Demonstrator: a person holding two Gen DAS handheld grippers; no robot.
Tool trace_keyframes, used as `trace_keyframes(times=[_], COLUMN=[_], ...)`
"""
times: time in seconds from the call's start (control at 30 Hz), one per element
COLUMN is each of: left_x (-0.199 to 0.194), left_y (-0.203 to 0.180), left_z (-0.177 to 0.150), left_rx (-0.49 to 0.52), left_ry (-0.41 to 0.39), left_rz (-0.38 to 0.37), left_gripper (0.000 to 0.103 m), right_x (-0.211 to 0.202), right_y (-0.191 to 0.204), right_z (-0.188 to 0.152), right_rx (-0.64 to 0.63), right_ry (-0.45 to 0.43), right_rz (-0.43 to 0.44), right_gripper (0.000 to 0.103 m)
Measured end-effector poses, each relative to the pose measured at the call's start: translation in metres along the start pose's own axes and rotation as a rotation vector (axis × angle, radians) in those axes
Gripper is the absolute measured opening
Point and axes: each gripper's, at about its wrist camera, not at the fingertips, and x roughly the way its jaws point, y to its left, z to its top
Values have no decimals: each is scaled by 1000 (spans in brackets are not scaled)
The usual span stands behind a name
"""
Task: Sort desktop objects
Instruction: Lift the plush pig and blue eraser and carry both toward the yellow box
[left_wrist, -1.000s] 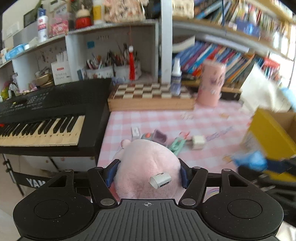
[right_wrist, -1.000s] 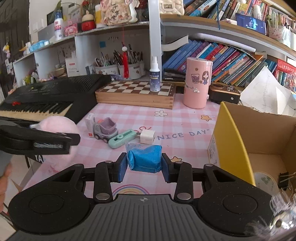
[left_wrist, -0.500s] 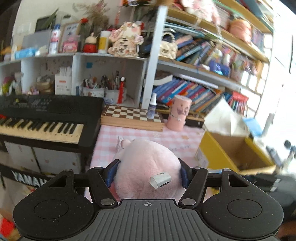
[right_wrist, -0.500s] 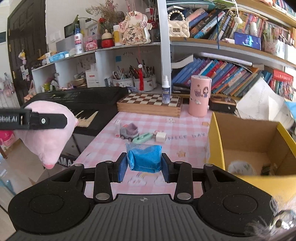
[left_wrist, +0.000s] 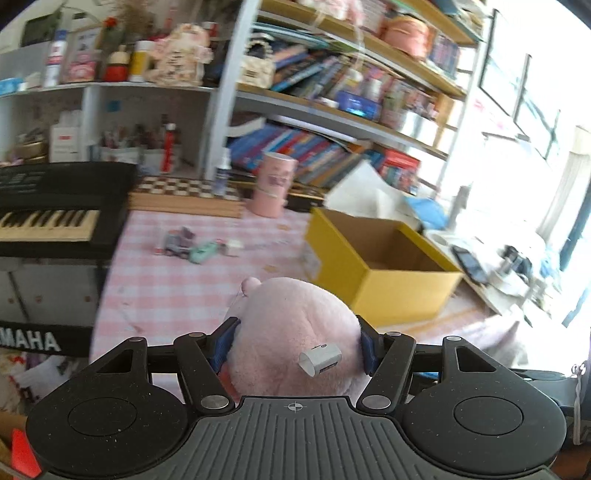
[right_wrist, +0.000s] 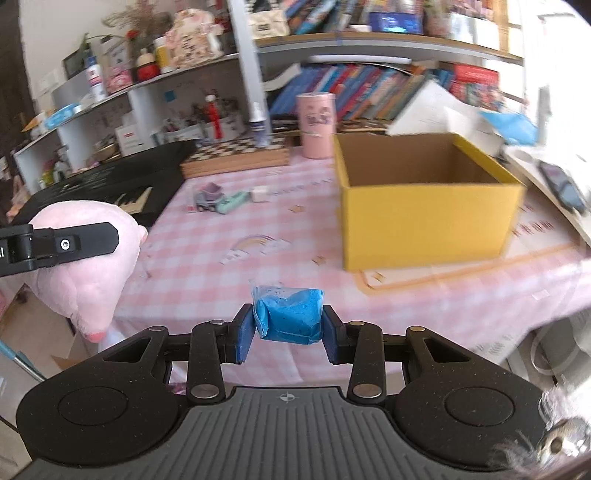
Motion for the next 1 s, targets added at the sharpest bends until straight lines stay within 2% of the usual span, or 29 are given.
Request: trace_keyframes(times=[0.47, 0.6, 1.0], left_x=[29, 35, 65], left_y=[-52, -62, -85], left_z=[-5, -5, 4], left_rx=[104, 119, 119], left_ry=[76, 83, 95], left_rz=[-174, -194, -236], left_gripper=[63, 63, 63], right_x=[-33, -34, -21], right_y=[-44, -56, -89], right_z=[-20, -20, -4], right_rx=[116, 124, 151], right_ry=[-6, -2, 27], right_rz=[-165, -204, -226], right_gripper=[35, 35, 35])
